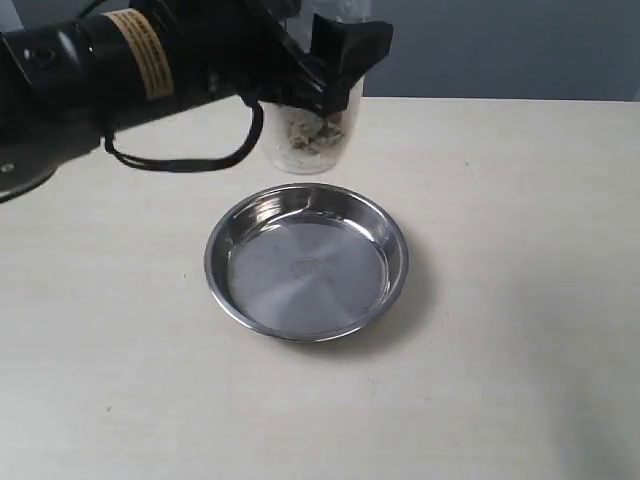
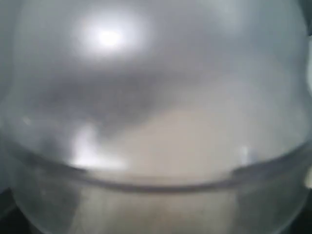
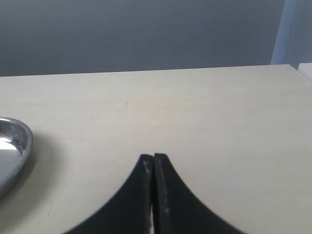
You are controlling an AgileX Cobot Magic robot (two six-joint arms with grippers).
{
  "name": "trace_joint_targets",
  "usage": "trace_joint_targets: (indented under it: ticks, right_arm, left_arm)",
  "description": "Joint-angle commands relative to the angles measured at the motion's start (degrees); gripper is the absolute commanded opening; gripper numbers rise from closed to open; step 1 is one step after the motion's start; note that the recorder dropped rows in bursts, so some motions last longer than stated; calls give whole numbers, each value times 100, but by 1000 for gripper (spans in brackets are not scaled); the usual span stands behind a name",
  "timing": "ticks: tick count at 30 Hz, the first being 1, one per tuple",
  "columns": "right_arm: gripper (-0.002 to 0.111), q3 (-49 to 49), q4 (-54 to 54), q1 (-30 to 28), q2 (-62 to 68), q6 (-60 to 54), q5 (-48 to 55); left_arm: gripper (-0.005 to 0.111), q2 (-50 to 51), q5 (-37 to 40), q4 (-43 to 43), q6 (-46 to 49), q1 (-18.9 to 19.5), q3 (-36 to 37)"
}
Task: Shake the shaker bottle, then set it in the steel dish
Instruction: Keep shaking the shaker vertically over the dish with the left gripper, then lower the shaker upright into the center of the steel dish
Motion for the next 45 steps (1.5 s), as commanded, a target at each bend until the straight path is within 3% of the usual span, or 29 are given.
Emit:
trace_joint_targets:
  ticks: [1,3,5,8,11,15,16,17,18,21,24,25,26,27,28,30,31,33,35,37,38,41,45]
  right_arm:
    - [-1,12,-9,0,-25,0,-45]
    - [-1,12,-9,0,-25,0,-45]
    - [-1,12,-9,0,-25,0,-45]
    - [-1,12,-9,0,-25,0,-45]
    - [-1,12,-9,0,-25,0,-45]
    - [-1,12,-9,0,-25,0,-45]
    - [-1,12,-9,0,-25,0,-45]
    - [-1,12,-9,0,-25,0,-45]
    - [-1,12,-9,0,-25,0,-45]
    - [-1,12,-9,0,-25,0,-45]
    - [-1,12,-9,0,-25,0,-45]
    - [-1,12,-9,0,-25,0,-45]
    - [-1,12,-9,0,-25,0,-45]
    - [-1,12,-9,0,-25,0,-45]
    - [-1,12,-9,0,-25,0,-45]
    - [-1,12,-9,0,-25,0,-45]
    - [-1,12,-9,0,-25,0,-45]
    - [-1,12,-9,0,-25,0,-45]
    - [-1,12,-9,0,-25,0,-45]
    - [-1,12,-9,0,-25,0,-45]
    - [-1,12,-9,0,-25,0,-45]
    - [-1,12,-9,0,-25,0,-45]
    - [-1,12,-9,0,-25,0,-45]
  left_arm:
    - [0,1002,178,-352,-596,31,666]
    - [0,423,-512,374,-726,-15,552]
    - [0,-215,-622,648,-639,-20,220]
    - [0,-43,268,-74,212,15,484]
    - [0,756,162,-1152,218,262,788]
    - [0,-234,-1142,73,215,262,186]
    - [0,-573,-326,-334,419,262,-456]
    - [0,-550,104,-484,419,262,-488]
    - [0,-60,646,-507,289,262,-54]
    - [0,758,-49,-342,-441,262,667]
    - [0,317,-1204,190,-754,262,742]
    - [0,-174,-1402,131,-459,262,427]
    - [0,-286,-1126,-3,-276,262,298]
    - [0,-112,-338,-170,-210,226,431]
    - [0,124,-165,-158,-210,227,588]
    - [0,953,-599,-655,-225,261,1000]
    - [0,762,-1179,-545,-225,261,941]
    - [0,127,-1599,-96,-173,261,503]
    - [0,-193,-1008,-243,122,261,149]
    - [0,-9,-768,-425,344,261,246]
    - [0,256,-1033,-531,433,261,392]
    - [0,1331,-3313,-1077,616,261,969]
    - [0,2012,-3770,-1271,1214,261,997]
